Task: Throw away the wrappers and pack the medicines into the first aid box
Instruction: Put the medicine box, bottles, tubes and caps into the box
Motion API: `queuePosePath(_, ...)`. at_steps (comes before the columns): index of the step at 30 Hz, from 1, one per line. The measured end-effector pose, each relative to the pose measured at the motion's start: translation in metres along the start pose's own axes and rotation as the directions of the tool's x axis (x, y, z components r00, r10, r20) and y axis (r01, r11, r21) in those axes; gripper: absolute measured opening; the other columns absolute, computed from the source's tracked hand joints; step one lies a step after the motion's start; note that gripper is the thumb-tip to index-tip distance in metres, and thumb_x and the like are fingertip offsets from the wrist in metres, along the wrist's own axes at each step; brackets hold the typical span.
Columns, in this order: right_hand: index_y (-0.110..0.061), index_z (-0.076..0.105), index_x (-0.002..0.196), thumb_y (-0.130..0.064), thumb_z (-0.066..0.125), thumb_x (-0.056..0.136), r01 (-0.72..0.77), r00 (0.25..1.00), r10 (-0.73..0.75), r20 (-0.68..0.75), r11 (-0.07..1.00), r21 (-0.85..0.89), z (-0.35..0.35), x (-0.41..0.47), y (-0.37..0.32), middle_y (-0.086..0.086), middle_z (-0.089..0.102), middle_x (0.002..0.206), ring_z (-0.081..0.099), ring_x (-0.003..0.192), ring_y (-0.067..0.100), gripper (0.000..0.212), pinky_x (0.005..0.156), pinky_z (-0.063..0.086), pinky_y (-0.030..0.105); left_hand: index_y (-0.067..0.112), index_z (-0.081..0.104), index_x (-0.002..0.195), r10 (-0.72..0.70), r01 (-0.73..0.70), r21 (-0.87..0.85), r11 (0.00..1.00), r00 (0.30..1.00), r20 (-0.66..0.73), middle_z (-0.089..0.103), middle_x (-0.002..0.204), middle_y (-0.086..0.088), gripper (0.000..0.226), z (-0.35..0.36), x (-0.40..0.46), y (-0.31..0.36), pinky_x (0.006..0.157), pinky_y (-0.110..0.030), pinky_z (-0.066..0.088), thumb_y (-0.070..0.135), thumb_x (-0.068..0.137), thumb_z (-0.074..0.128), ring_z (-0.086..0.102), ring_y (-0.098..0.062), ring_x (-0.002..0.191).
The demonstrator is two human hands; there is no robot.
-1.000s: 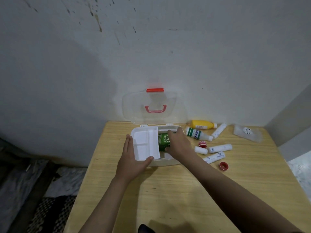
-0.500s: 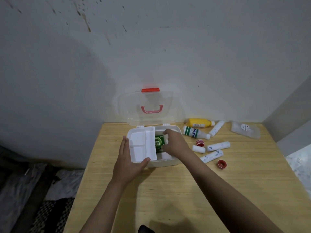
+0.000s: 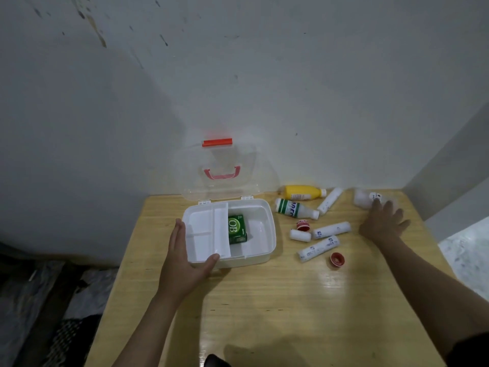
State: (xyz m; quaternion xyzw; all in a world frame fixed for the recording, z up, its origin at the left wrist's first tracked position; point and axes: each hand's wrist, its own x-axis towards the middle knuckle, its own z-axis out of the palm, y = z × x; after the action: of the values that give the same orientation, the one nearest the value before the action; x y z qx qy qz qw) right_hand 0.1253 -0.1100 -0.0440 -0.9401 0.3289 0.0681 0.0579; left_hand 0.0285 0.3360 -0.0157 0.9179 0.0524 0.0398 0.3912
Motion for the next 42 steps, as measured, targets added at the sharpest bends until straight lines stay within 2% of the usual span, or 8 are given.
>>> queuePosePath(5, -0.016, 0.043, 0.128, -0.013, 0.05, 0.081, 0.071, 0.977, -0.08, -0.196, 0.996, -0.054, 0.018, -0.008, 0.001, 0.025, 0.042, 0.122, 0.043, 0.109, 0.042, 0.048, 0.102, 0.031, 0.051, 0.026, 0.007, 0.152, 0.003, -0.003, 0.014, 1.0, 1.0, -0.012, 0.008, 0.16, 0.007, 0.111, 0.001, 0.001, -0.003, 0.108, -0.039, 0.031, 0.046, 0.068, 0.077, 0.015, -0.013, 0.144)
queuePosePath(13, -0.019, 0.049, 0.13, -0.021, 0.057, 0.087, 0.106, 0.986, -0.028, -0.165, 0.868, 0.486, -0.001, -0.036, 0.004, 0.026, 0.04, 0.128, 0.039, 0.116, 0.046, 0.044, 0.093, 0.041, 0.053, 0.026, 0.008, 0.152, 0.004, -0.005, -0.013, 1.0, 1.0, -0.02, 0.008, 0.16, 0.009, 0.112, 0.003, 0.001, -0.003, 0.105, -0.032, 0.027, 0.047, 0.067, 0.079, 0.012, -0.001, 0.138)
queuePosePath(16, -0.014, 0.055, 0.127, -0.021, 0.065, 0.084, 0.309, 0.929, -0.107, -0.355, 0.751, 0.583, -0.027, -0.067, -0.011, 0.023, 0.045, 0.126, 0.043, 0.118, 0.04, 0.044, 0.092, 0.043, 0.044, 0.026, 0.008, 0.152, 0.006, -0.007, -0.01, 1.0, 1.0, -0.024, 0.009, 0.16, 0.009, 0.113, 0.003, 0.001, -0.003, 0.105, -0.032, 0.028, 0.051, 0.066, 0.078, 0.012, -0.002, 0.138)
queuePosePath(19, -0.015, 0.062, 0.118, -0.02, 0.073, 0.078, 0.564, 0.822, -0.356, -0.444, 0.617, 0.549, -0.053, -0.106, -0.033, 0.016, 0.052, 0.121, 0.048, 0.114, 0.028, 0.042, 0.091, 0.041, 0.034, 0.026, 0.007, 0.152, 0.005, -0.006, -0.014, 1.0, 1.0, -0.025, 0.009, 0.16, 0.008, 0.112, 0.003, 0.001, -0.002, 0.106, -0.033, 0.028, 0.049, 0.067, 0.076, 0.013, -0.004, 0.139)
queuePosePath(23, -0.019, 0.067, 0.112, -0.019, 0.078, 0.073, 0.743, 0.64, -0.708, -0.3, 0.469, 0.478, -0.07, -0.141, -0.067, 0.007, 0.054, 0.12, 0.049, 0.113, 0.021, 0.04, 0.094, 0.041, 0.033, 0.026, 0.007, 0.152, 0.008, -0.009, -0.019, 1.0, 1.0, -0.017, 0.009, 0.16, 0.007, 0.112, 0.002, 0.0, -0.001, 0.107, -0.036, 0.03, 0.049, 0.067, 0.077, 0.015, -0.012, 0.144)
queuePosePath(28, -0.019, 0.062, 0.12, -0.021, 0.072, 0.078, 0.825, 0.543, -0.828, -0.139, 0.495, 0.274, -0.069, -0.165, -0.112, 0.008, 0.048, 0.132, 0.042, 0.123, 0.027, 0.044, 0.095, 0.046, 0.042, 0.026, 0.007, 0.152, -0.005, 0.004, -0.041, 0.999, 1.0, -0.015, 0.009, 0.16, 0.009, 0.115, 0.001, 0.0, 0.0, 0.109, -0.036, 0.031, 0.055, 0.065, 0.077, 0.014, -0.008, 0.143)
queuePosePath(34, -0.019, 0.056, 0.125, -0.018, 0.068, 0.08, 0.831, 0.541, -0.841, -0.024, 0.529, 0.173, -0.047, -0.177, -0.158, 0.007, 0.042, 0.14, 0.041, 0.124, 0.026, 0.046, 0.089, 0.051, 0.042, 0.028, 0.004, 0.151, -0.013, 0.013, -0.032, 0.999, 1.0, -0.003, 0.006, 0.16, 0.01, 0.115, 0.0, 0.0, 0.001, 0.11, -0.041, 0.033, 0.054, 0.066, 0.076, 0.016, -0.015, 0.145)
queuePosePath(42, -0.009, 0.051, 0.118, -0.024, 0.072, 0.078, 0.707, 0.664, -0.747, 0.024, 0.638, 0.307, -0.015, -0.183, -0.191, 0.014, 0.048, 0.123, 0.053, 0.105, 0.028, 0.048, 0.082, 0.048, 0.034, 0.027, 0.004, 0.151, -0.002, 0.002, -0.025, 1.0, 1.0, 0.003, 0.006, 0.16, 0.01, 0.115, 0.0, 0.001, 0.0, 0.111, -0.041, 0.032, 0.055, 0.066, 0.075, 0.015, -0.014, 0.145)
